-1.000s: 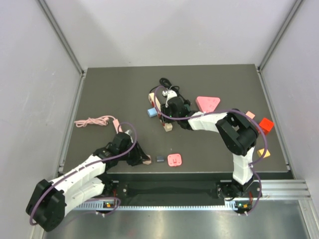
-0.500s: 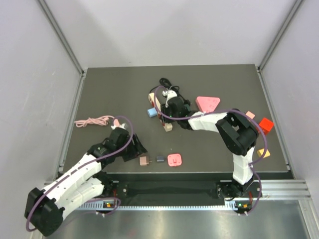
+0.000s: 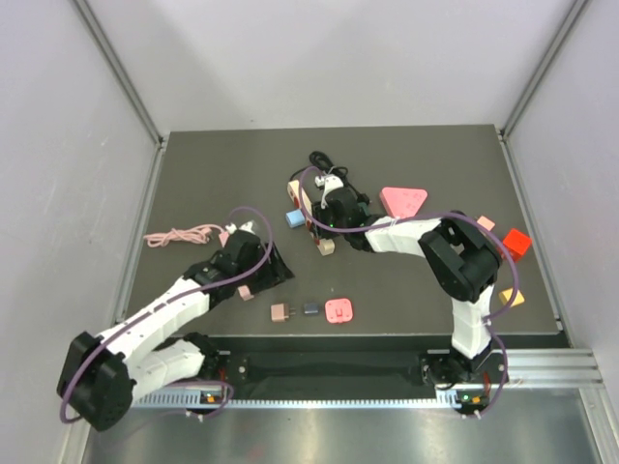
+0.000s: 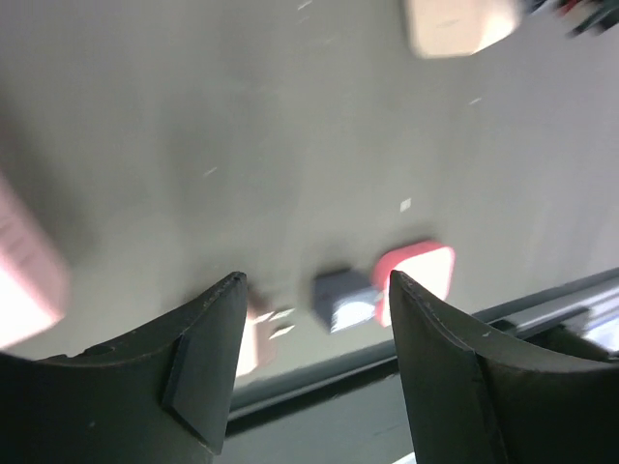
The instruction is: Pull the plug off the socket
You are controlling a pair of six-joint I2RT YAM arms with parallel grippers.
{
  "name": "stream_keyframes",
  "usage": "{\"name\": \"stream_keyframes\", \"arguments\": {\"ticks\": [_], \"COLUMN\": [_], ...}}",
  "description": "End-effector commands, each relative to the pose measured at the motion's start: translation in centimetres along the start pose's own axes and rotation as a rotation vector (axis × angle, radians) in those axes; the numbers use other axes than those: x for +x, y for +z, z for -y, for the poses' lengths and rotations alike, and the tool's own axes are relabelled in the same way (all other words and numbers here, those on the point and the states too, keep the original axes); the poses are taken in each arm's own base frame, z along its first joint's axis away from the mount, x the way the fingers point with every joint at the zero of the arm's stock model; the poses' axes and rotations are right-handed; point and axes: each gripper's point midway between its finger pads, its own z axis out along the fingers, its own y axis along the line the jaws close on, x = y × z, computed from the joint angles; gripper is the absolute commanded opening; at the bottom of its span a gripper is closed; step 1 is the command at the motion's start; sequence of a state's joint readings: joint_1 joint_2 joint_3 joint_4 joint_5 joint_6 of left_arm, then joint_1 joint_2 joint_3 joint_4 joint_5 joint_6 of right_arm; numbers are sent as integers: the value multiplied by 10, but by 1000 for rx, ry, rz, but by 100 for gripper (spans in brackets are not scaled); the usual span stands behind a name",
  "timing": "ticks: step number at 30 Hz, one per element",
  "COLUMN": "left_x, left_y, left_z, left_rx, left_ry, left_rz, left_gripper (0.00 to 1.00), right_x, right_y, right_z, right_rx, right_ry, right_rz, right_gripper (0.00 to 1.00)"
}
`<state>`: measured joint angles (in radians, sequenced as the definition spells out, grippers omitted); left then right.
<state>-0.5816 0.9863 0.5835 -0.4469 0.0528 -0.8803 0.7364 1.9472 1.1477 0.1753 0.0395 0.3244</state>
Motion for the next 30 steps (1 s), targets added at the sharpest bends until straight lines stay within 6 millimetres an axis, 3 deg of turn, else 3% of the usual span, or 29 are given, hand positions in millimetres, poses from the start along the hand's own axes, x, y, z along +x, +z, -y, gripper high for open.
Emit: {"name": "stream_keyframes", "arguments": {"ticks": [1, 8, 9, 11, 13, 15, 23, 30], "left_x": [-23, -57, -68, -79, -99, -104, -137, -155], "left_y": [8, 20, 24, 26, 28, 35, 72, 99], "left_z": [45, 55, 45, 48, 39, 32, 23, 13], "left_rx": [179, 234, 229, 307, 357, 373, 336, 299], "left_ry": [-19, -95, -137, -202, -295, -340, -320, -282], "left_rz": [64, 95, 100, 87, 126, 103, 80, 85], "left_gripper": [65, 66, 67, 67, 67, 67, 67, 67], "right_x": [58, 57, 57, 57, 56, 55, 56, 56], "right_y": [4, 1, 1, 1, 1, 1, 4, 2], "right_z": [11, 7, 7, 4, 3, -1, -11, -19], "right_rx": [17, -11, -13, -21, -32, -52, -105, -161], "right_ry": [-30, -34, -34, -34, -33, -30, -21, -5], "right_rz": [-182, -176, -176, -178, -176, -173, -184, -191], "right_gripper": [0, 0, 0, 0, 0, 0, 0, 0]}}
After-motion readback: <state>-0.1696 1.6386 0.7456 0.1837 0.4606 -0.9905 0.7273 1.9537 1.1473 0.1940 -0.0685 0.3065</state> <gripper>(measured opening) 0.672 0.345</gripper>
